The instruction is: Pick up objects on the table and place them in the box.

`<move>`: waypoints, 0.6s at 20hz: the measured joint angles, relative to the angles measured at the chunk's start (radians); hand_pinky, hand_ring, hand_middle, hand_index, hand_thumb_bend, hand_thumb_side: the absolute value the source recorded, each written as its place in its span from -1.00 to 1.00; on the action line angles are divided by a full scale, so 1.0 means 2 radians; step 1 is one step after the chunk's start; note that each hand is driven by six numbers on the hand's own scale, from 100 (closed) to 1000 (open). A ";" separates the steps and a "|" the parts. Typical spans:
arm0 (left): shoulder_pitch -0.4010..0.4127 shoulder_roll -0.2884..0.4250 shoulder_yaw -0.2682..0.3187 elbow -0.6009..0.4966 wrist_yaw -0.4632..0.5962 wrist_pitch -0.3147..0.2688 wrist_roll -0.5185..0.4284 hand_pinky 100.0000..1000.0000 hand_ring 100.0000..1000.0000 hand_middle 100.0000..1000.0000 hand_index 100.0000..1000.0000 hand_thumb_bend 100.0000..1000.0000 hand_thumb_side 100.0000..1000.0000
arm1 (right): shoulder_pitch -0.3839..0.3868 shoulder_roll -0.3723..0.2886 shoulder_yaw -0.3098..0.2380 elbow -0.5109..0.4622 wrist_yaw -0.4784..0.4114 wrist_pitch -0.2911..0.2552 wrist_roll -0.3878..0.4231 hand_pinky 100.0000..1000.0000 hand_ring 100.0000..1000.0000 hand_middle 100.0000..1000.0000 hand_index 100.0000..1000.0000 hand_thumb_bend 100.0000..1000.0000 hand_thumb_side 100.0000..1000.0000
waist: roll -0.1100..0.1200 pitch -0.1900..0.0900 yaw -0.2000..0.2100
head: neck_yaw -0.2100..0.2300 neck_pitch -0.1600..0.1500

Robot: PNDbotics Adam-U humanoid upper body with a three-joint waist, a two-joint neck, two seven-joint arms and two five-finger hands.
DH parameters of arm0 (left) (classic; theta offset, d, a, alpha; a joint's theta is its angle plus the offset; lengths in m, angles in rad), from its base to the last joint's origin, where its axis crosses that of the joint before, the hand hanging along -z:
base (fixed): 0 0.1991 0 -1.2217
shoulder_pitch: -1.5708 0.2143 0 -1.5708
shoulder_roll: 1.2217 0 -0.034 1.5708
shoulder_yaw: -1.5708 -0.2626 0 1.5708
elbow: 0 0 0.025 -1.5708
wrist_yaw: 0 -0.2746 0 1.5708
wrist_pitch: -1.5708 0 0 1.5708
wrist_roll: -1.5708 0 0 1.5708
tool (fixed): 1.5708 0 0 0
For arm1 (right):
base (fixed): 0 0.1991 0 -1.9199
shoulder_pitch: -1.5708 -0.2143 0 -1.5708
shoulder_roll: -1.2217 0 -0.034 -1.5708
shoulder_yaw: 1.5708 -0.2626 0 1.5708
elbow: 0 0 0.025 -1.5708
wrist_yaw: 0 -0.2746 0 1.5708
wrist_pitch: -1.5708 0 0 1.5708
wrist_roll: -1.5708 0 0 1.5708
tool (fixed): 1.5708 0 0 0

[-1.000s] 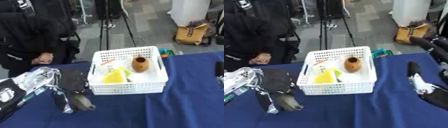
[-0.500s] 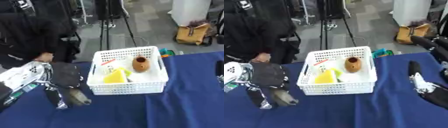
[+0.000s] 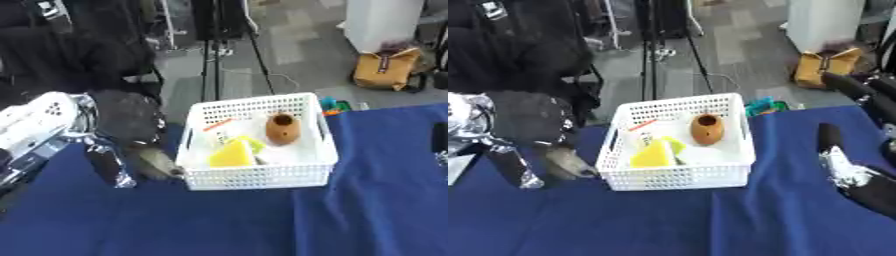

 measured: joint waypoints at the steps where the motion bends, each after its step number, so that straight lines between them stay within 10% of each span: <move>1: -0.010 -0.006 0.001 0.006 -0.002 0.000 0.000 0.63 0.35 -0.14 0.17 -0.59 -0.28 | 0.000 0.000 0.000 0.000 0.000 0.000 0.000 0.36 0.48 0.42 0.86 -1.00 1.00 | 0.000 0.000 0.000 | 0.000 0.000; 12: -0.107 -0.091 0.008 0.125 -0.056 -0.011 0.011 0.64 0.36 -0.12 0.17 -0.53 -0.50 | -0.003 0.000 0.003 0.000 0.000 -0.003 0.002 0.36 0.48 0.42 0.86 -1.00 1.00 | 0.002 0.000 -0.019 | 0.012 -0.002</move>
